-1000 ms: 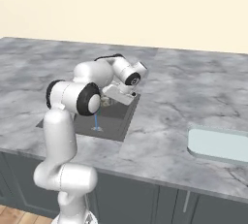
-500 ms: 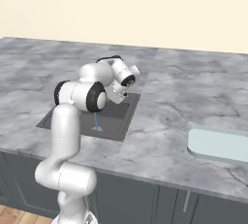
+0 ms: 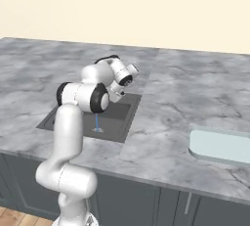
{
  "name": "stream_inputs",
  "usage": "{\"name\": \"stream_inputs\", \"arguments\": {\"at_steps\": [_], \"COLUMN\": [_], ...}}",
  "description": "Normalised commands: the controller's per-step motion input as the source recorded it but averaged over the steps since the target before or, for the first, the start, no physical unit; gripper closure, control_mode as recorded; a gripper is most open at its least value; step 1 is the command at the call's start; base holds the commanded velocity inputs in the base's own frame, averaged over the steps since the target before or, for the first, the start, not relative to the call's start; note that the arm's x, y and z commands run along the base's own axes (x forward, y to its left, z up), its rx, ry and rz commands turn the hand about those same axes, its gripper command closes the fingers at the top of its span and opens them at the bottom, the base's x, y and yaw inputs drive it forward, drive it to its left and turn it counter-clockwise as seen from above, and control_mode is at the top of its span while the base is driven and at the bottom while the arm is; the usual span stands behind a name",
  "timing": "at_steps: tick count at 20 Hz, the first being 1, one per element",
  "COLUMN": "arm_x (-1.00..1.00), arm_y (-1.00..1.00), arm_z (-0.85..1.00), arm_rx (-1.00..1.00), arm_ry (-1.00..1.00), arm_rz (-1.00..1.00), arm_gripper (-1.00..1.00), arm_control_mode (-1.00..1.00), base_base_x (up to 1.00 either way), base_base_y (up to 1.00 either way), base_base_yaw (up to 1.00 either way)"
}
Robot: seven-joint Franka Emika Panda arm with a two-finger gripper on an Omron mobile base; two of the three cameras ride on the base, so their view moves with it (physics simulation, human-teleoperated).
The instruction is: Take the fish out of the fridge, briefly rinse it in the sink, and place it on the tray next to the sink.
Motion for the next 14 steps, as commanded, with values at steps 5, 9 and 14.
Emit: {"name": "stream_inputs", "arguments": {"at_steps": [5,9,14], "arm_x": [0.31,0.16,0.05], "arm_y": [0.00,0.00,0.00], "arm_z": [0.00,0.00,0.00], "arm_rx": [0.00,0.00,0.00], "arm_ry": [0.00,-0.03,-0.01], "arm_rz": [-0.12,-0.17,-0.17], "arm_gripper": [1.00,1.00,1.00], "arm_control_mode": [-1.00,-1.00,-1.00], "base_base_x": [0.00,0.00,0.00], "base_base_y": [0.00,0.00,0.00], "base_base_yaw": [0.00,0.00,0.00]}}
